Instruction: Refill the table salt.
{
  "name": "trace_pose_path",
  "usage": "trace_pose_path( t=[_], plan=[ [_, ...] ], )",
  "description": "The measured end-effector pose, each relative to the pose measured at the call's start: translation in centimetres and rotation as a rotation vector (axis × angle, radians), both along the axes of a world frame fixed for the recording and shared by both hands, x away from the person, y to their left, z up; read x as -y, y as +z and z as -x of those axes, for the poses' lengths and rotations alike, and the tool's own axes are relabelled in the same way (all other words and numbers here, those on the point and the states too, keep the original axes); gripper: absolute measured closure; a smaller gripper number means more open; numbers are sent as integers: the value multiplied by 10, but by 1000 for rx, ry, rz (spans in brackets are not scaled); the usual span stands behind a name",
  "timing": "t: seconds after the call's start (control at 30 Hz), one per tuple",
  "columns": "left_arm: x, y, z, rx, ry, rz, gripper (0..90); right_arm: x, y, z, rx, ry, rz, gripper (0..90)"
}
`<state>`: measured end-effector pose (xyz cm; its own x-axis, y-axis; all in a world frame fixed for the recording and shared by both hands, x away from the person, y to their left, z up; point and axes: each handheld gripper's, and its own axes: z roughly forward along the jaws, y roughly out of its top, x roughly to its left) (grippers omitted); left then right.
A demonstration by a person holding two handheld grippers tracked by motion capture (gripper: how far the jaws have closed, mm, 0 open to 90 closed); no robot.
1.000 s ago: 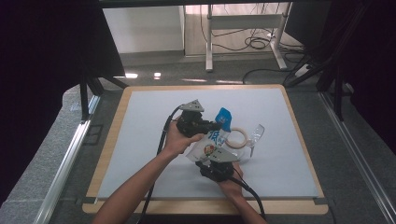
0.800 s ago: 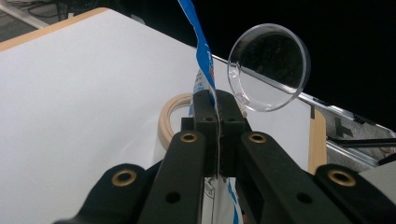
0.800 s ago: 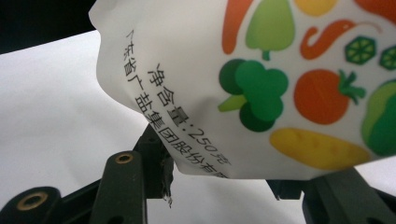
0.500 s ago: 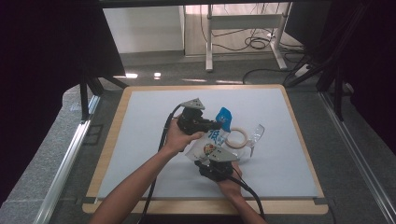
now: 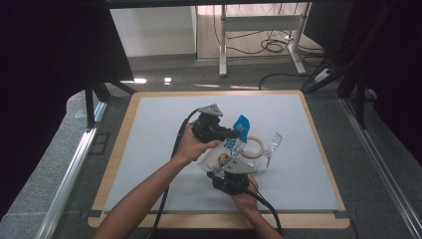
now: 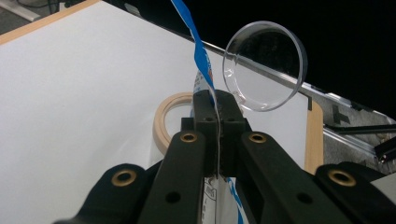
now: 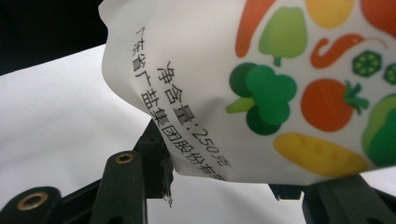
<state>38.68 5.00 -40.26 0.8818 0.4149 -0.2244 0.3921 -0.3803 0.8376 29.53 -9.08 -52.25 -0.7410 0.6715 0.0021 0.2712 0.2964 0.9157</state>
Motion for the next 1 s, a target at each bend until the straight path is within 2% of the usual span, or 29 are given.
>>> trace_pose_path(
  t=[0.17, 0.7, 0.87, 1.0],
  plan=[
    [0, 0, -2, -4, -4, 2, 897, 3, 2, 2, 10, 16, -6, 506],
    [1, -1, -5, -11, -13, 0, 897, 6, 3, 3, 2, 28, -20, 509],
    [-1, -1, -5, -11, -18, -7, 897, 11, 3, 3, 9, 55, -28, 512],
    [-1, -1, -6, -10, -18, -5, 897, 12, 3, 3, 5, 57, -31, 512]
  ],
)
